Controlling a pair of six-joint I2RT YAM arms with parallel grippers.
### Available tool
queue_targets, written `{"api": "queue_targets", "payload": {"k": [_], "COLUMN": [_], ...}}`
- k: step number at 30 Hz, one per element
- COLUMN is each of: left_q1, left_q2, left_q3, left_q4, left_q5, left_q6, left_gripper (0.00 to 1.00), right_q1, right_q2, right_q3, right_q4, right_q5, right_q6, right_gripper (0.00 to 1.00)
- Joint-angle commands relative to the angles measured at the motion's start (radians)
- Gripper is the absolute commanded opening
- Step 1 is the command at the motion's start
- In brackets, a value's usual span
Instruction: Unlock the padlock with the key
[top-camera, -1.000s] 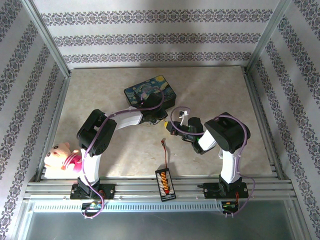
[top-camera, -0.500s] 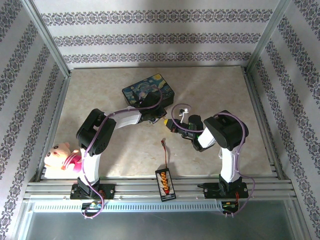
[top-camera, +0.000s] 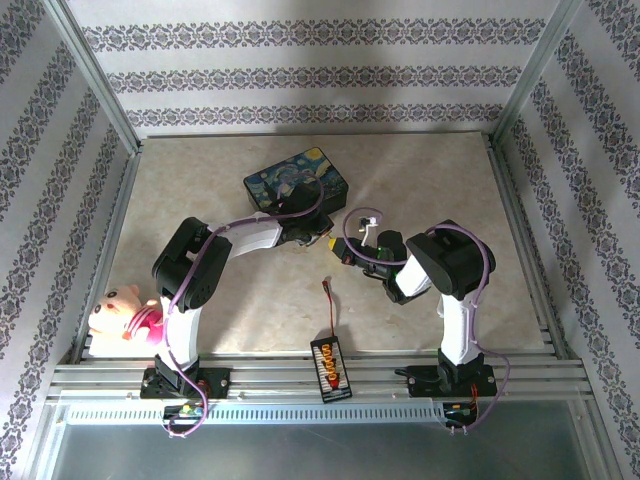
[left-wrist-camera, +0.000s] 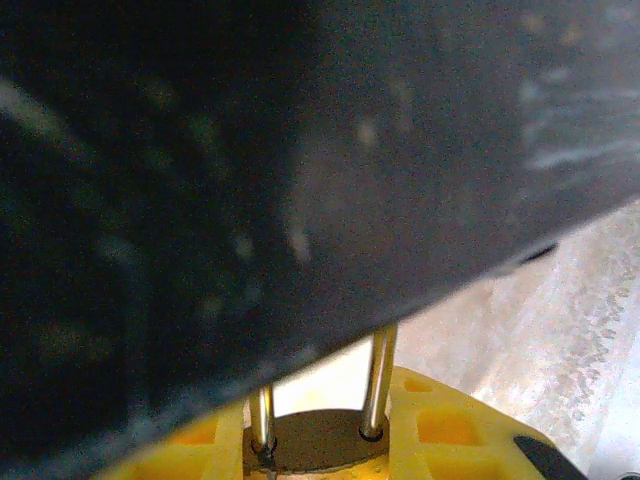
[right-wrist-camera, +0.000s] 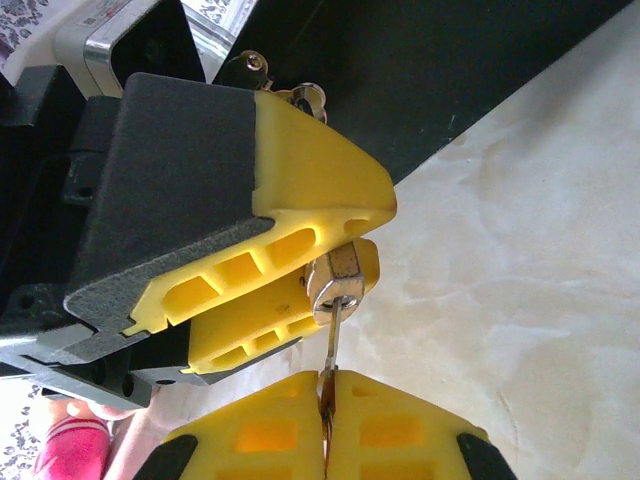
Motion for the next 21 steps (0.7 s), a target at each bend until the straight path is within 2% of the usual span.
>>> {"api": "queue_targets", "payload": {"k": [1,21], "left_q1": [-0.052,-0.041], "left_q2": [-0.033,-0.038], "left_q3": [-0.029,-0.049], "left_q4": [0.027,0.07], "left_q5": [0.276,0.318], "left_q6": [-0.088,-0.135], "left_gripper": [0.0,0.0], "right_q1": [-0.023,-0.016], "right_q2": [0.022,0.011], "right_q3": [0.01,0.03], "right_q4": [0.055,0.055], "right_q5": [0.103,0.084], "right_q6": [-0.019,0.018], "right_gripper": [0.0,0.0]}}
